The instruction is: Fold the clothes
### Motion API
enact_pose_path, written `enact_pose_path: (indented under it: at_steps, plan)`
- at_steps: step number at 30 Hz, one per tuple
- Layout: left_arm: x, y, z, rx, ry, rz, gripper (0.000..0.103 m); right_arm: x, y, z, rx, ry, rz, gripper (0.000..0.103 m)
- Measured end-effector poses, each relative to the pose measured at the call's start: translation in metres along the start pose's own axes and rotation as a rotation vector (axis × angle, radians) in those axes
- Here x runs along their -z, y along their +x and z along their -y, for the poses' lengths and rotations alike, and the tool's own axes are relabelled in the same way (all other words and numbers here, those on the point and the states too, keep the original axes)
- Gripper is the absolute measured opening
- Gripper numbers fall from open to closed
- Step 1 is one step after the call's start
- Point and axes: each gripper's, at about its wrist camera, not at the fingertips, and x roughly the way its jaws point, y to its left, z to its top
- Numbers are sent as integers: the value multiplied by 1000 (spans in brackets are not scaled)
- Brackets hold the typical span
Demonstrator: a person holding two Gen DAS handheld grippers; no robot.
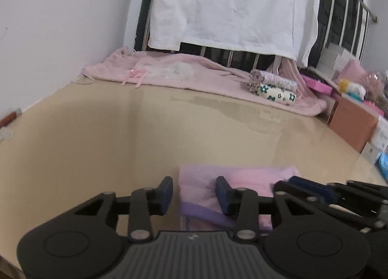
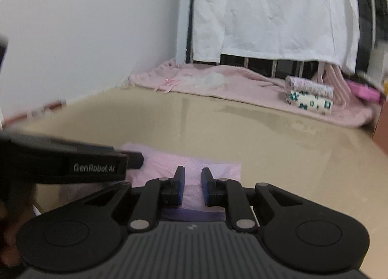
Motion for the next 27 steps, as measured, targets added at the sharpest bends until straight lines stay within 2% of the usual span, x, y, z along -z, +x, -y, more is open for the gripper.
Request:
enact_pose_path:
  at_steps: [3,7,9,11,13,15,16,17,19,20,21,22,23,27]
  plan:
    - [1,-1,1,-3,15,7,39,7,4,11,-31,46,-37,19]
    - [1,-2,-1,6,11,5,39,6,-15,20,-31,97,-20,35]
    - [-2,-2,-6,30,-16,-7,40,7,-25,22,-60,107,-8,43]
    - [-8,-3,-13,56,-51,-36,40,14,-16,19,-65,56,-96,45]
    - [-20,-10,-28,92,-116,-79,42,13,-23,23,-55,80,-87,46]
    - [-32,-18,-42,139,-181,-123,61,6,-35,31,-50,114,-61,52]
    - [-36,-21,-48,169,-208,-149,66,2,-40,36,-47,136,-48,59]
    - [-40,-24,-54,200,-236,-175,71,-1,-42,42,-54,170,-56,62]
    - [-40,-20,-59,227,-281,-231,71,-3,-38,53,-104,265,-92,62]
    - [-39,-17,-61,238,-303,-260,66,-4,-35,58,-129,312,-111,60]
    - [-37,-14,-60,239,-311,-280,52,-5,-33,62,-150,351,-129,58]
    - [-33,-11,-59,236,-304,-296,38,-4,-30,61,-157,353,-147,39]
    - [-29,-10,-56,235,-294,-310,18,-4,-28,57,-154,343,-156,18]
    - [-19,-15,-52,237,-267,-290,18,3,-25,50,-138,354,-164,14]
